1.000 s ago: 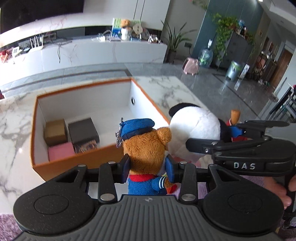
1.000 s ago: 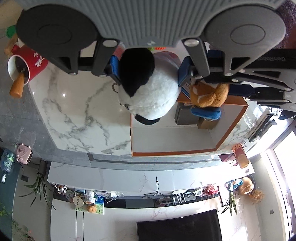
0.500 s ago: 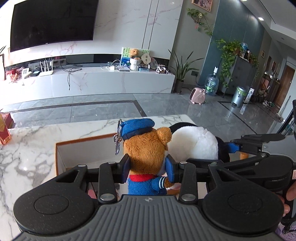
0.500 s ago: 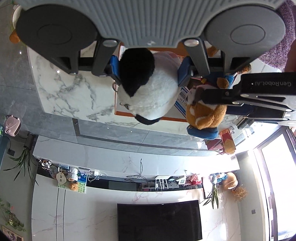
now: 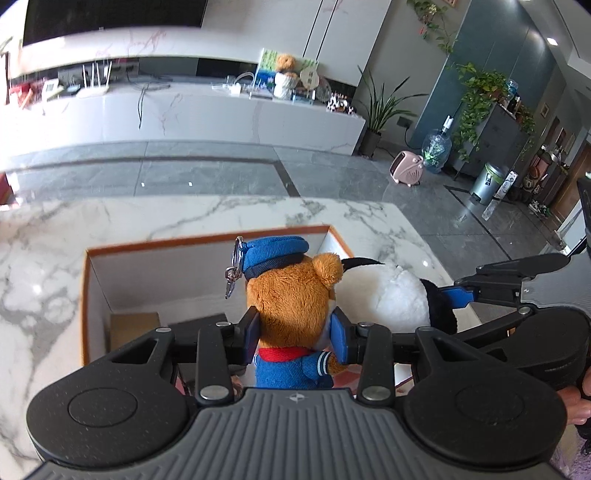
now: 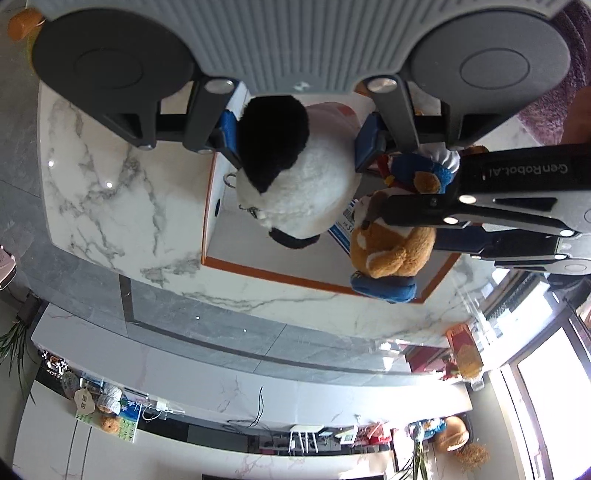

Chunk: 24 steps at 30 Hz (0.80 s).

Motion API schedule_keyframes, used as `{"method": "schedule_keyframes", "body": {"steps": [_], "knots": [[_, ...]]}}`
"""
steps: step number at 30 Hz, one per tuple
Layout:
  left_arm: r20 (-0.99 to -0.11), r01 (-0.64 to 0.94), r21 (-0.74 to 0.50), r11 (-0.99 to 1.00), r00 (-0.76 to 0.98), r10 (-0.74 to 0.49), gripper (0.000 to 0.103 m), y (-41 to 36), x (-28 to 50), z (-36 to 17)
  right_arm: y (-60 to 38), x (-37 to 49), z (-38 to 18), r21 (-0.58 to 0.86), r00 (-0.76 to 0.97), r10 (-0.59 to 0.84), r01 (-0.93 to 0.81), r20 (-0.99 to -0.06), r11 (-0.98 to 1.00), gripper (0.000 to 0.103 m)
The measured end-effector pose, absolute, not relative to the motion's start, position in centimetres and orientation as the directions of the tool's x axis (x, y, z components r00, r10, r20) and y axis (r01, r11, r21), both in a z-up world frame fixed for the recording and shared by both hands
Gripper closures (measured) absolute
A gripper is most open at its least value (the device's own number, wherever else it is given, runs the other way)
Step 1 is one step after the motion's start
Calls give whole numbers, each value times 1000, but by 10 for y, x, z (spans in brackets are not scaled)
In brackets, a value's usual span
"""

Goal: Organize objects
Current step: 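Lift and carry the bear and panda plushes over the orange box with both tools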

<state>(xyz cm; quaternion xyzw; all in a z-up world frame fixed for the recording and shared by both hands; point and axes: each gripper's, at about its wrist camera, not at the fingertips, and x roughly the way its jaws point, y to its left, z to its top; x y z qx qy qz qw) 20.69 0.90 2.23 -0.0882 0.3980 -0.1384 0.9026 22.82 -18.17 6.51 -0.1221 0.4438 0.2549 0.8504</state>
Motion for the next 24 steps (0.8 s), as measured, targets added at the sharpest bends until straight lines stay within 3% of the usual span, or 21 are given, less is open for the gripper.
{"method": "schedule_keyframes", "body": {"steps": [8, 24], "knots": [[-747, 110, -336, 935, 574, -336, 58, 15, 228, -21, -160, 244, 38, -153, 416, 190, -662, -889, 734, 40], [-805, 51, -357, 933, 490, -335, 57, 5, 237, -57, -143, 260, -3, -199, 315, 68, -736, -947, 647, 39]]}}
